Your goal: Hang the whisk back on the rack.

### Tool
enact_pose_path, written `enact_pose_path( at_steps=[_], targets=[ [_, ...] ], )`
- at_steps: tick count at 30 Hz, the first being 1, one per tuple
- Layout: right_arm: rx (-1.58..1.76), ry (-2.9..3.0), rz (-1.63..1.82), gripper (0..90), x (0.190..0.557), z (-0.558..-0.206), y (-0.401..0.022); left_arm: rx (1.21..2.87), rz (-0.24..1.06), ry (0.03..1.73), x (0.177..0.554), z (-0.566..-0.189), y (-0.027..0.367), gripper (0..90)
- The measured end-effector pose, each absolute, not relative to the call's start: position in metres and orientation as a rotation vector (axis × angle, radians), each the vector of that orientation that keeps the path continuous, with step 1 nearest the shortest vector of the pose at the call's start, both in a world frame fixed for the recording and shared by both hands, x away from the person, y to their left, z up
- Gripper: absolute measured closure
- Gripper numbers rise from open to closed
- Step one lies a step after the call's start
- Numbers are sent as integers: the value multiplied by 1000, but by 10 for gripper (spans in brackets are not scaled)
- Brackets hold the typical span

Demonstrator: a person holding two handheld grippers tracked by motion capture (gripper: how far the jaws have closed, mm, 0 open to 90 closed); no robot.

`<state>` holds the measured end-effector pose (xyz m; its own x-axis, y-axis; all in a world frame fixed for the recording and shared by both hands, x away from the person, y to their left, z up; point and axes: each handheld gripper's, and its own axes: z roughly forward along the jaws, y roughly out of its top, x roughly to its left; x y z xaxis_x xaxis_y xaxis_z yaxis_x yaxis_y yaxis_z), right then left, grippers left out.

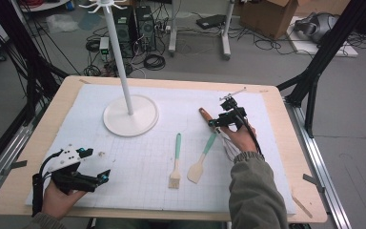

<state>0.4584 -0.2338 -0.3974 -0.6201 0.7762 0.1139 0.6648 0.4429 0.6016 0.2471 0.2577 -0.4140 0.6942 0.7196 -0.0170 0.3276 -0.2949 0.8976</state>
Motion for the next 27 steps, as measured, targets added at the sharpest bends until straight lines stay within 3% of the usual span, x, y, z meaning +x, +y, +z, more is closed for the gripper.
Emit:
enact_pose_path(
  at_steps=[27],
  targets=[
    [1275, 2582, 826, 530, 460, -408, -226, 1897, 488, 816, 247, -414, 257, 17]
  ],
)
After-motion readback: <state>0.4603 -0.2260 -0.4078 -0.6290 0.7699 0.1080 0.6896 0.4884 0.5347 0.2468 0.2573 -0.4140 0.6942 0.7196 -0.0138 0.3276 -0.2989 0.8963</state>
